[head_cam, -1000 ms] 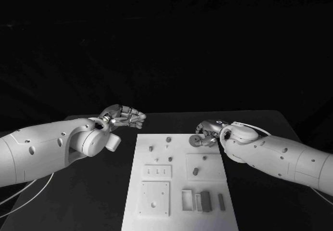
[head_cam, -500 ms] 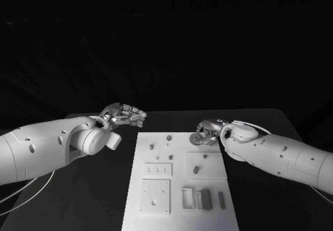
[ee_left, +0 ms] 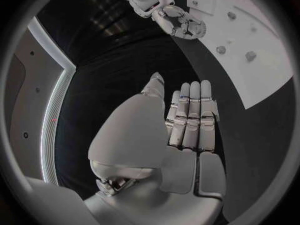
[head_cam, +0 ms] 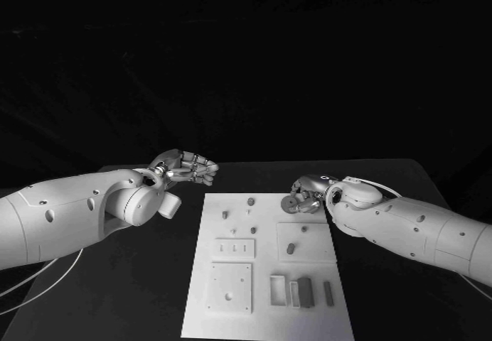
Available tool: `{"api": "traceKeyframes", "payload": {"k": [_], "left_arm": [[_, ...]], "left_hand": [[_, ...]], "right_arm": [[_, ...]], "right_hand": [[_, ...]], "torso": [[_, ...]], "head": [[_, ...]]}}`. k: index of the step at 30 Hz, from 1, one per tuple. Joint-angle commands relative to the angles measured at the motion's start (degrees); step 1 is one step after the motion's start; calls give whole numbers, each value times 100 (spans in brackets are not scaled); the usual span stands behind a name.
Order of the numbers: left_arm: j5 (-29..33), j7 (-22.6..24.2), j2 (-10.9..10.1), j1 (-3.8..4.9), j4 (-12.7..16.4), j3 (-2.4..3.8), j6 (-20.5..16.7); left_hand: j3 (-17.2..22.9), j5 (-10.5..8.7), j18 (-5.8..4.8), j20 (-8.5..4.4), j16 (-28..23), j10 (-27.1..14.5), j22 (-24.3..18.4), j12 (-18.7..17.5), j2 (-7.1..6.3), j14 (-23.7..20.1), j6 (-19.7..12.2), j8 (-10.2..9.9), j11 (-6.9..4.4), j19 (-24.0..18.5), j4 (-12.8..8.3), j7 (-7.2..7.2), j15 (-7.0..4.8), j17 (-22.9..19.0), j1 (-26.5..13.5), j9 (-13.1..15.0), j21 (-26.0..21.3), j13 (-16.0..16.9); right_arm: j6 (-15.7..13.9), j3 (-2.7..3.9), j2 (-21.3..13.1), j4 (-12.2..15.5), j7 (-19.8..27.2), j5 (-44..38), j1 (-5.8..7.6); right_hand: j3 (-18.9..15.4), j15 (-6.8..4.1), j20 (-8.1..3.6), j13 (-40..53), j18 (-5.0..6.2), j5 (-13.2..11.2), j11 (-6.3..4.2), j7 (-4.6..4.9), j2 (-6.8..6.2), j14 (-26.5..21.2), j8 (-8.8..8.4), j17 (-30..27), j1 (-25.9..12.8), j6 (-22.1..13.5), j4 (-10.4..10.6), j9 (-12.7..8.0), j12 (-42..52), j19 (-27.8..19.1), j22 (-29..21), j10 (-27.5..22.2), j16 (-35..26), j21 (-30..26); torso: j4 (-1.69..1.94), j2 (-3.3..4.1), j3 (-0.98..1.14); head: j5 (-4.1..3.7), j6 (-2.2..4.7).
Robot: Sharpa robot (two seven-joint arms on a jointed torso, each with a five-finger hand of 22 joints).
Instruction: Assemble the parts on the task board
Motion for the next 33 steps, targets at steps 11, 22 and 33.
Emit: {"api": "traceKeyframes", "payload": {"k": [11,22,33], "left_arm": [[1,49,-4,8,28,7,51],[-1,47,-15,13,39,8,49],[-13,50,-15,13,35,10,41]], "left_hand": [[-34,20,64,9,-39,31,3,-26,21,11,4,-40,4,6,-16,22,11,10,-5,-7,-40,9],[-35,20,64,9,-43,32,3,-30,18,12,3,-41,4,5,-17,23,11,13,-3,-8,-42,9],[-33,20,65,9,-46,33,4,-34,19,12,3,-42,5,6,-18,23,11,16,1,-9,-44,10]], "right_arm": [[192,-10,32,-42,-12,-92,-7],[188,-28,68,-63,-18,-137,-7],[-8,-31,47,-24,-6,-260,-7]], "right_hand": [[-78,-43,-14,-39,141,42,-52,-19,315,-12,88,-32,14,132,-247,-11,21,-35,101,9,38,38],[-82,-31,-9,-54,141,48,-39,-5,293,-21,80,-45,9,130,-305,-32,21,-44,95,6,41,38],[-62,-55,-3,-92,141,253,-69,-38,561,1,176,-81,102,342,-674,-47,52,-26,93,48,79,73]], "torso": [[0,1,-1],[-3,8,4],[-7,-1,10]], "head": [[-13,9],[-19,28],[-9,17]]}}
